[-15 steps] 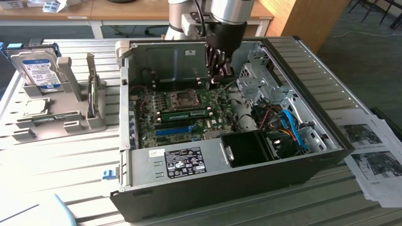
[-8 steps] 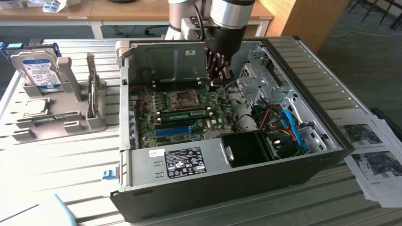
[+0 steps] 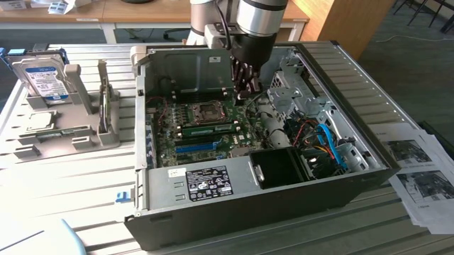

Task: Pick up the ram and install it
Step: 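Press down the ram until it locks into place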

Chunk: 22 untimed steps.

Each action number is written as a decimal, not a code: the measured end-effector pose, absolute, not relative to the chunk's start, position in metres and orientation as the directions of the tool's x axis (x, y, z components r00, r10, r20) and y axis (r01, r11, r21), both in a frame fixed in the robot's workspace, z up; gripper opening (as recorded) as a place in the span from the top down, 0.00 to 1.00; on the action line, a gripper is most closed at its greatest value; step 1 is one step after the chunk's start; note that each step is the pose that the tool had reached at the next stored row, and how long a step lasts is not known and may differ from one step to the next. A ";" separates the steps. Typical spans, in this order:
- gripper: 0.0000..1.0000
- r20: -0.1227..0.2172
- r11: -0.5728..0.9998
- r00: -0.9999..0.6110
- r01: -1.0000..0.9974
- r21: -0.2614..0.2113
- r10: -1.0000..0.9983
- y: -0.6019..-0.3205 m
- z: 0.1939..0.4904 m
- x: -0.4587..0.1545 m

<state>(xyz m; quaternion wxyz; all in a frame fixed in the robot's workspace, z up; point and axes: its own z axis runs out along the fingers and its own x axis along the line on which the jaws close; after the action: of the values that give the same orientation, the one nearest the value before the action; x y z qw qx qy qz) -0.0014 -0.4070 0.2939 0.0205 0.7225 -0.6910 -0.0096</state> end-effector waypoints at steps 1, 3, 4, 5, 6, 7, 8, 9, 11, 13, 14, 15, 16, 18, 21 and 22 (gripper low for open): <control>0.91 0.015 -0.044 0.045 -0.998 0.043 -0.999 -0.407 0.293 -0.001; 0.91 0.015 -0.044 0.045 -0.998 0.043 -0.999 -0.407 0.291 -0.001; 0.91 0.015 -0.044 0.045 -0.998 0.043 -0.999 -0.407 0.290 -0.001; 0.91 0.015 -0.044 0.045 -0.998 0.043 -0.999 -0.407 0.290 -0.001; 0.91 0.015 -0.044 0.045 -0.998 0.043 -0.999 -0.407 0.289 -0.001; 0.91 0.015 -0.044 0.045 -0.998 0.043 -0.999 -0.407 0.288 -0.001; 0.91 0.015 -0.044 0.045 -0.998 0.043 -0.999 -0.407 0.287 -0.001; 0.91 0.015 -0.044 0.045 -0.998 0.043 -0.999 -0.407 0.287 -0.001; 0.91 0.015 -0.044 0.045 -0.998 0.043 -0.999 -0.407 0.285 -0.001; 0.91 0.015 -0.044 0.045 -0.998 0.043 -0.999 -0.407 0.284 -0.001; 0.91 0.015 -0.044 0.045 -0.998 0.043 -0.999 -0.407 0.283 -0.001; 0.91 0.015 -0.044 0.045 -0.998 0.043 -0.999 -0.407 0.283 -0.001; 0.91 0.015 -0.044 0.045 -0.998 0.043 -0.999 -0.407 0.282 -0.001; 0.91 0.015 -0.044 0.045 -0.998 0.043 -0.999 -0.407 0.280 -0.001; 0.91 0.015 -0.044 0.045 -0.998 0.043 -0.999 -0.407 0.278 -0.001; 0.91 0.015 -0.044 0.045 -0.998 0.043 -0.999 -0.407 0.277 -0.001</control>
<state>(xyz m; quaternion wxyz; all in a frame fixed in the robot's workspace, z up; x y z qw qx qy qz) -0.0014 -0.4070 0.2767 0.0206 0.7225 -0.6910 -0.0096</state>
